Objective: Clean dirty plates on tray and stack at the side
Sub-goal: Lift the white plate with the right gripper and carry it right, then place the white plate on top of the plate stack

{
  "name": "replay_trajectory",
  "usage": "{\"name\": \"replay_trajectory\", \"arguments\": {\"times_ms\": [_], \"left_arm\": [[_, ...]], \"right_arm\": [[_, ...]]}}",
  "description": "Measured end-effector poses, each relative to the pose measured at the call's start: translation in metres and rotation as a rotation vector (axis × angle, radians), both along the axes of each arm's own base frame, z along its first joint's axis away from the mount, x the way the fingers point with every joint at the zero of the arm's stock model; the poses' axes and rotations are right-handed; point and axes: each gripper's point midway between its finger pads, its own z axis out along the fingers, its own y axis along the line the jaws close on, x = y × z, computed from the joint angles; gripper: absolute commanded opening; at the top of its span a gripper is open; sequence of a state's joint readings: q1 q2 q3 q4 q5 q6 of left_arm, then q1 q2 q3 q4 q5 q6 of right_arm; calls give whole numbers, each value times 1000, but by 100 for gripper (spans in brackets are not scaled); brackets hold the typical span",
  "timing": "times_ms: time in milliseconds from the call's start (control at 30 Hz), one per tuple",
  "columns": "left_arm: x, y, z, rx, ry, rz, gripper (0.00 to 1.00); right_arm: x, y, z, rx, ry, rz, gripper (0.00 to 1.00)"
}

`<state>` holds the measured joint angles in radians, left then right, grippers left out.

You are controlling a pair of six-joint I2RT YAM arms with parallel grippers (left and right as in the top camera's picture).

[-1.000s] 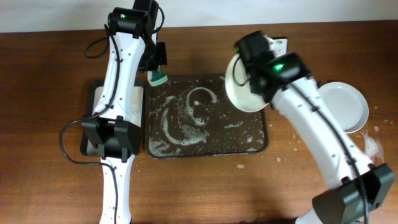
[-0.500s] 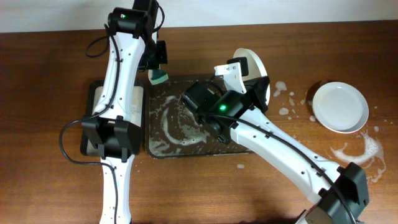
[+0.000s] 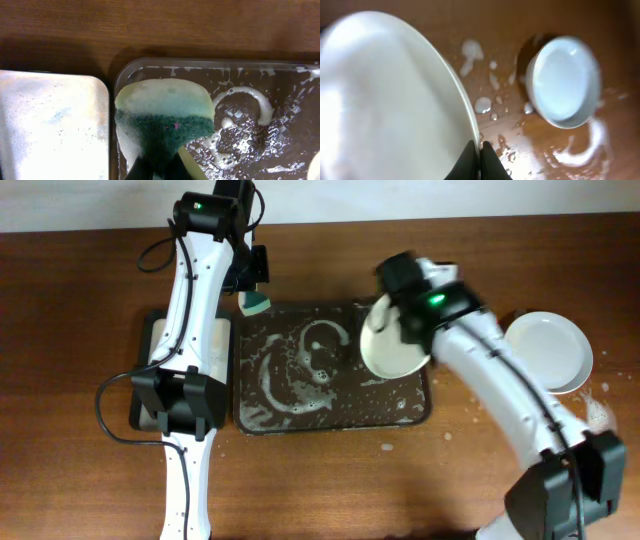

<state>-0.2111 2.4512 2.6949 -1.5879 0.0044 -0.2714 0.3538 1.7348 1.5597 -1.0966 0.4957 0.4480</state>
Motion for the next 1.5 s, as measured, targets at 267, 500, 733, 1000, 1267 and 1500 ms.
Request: {"name": "replay_trajectory", "arguments": {"times_ms": [267, 500, 733, 1000, 1267, 1500], "left_arm": [[0, 0, 0, 0, -2, -3, 1], [2, 0, 0, -1, -7, -3, 1], [2, -1, 1, -2, -11, -3, 1], [-11, 4, 0, 27, 37, -30, 0], [-64, 27, 68, 84, -5, -29, 1], [-111, 95, -32, 239, 108, 118, 1]], "right_arm": [[12, -177, -7, 599, -105, -328, 4], [-61, -319, -67, 434, -156, -748, 4], [-73, -316, -133, 426, -118, -804, 51], [-37, -265, -52, 546, -146, -579, 58], [2, -109, -14, 571, -72, -148, 64], [7, -73, -13, 571, -52, -56, 65]]}}
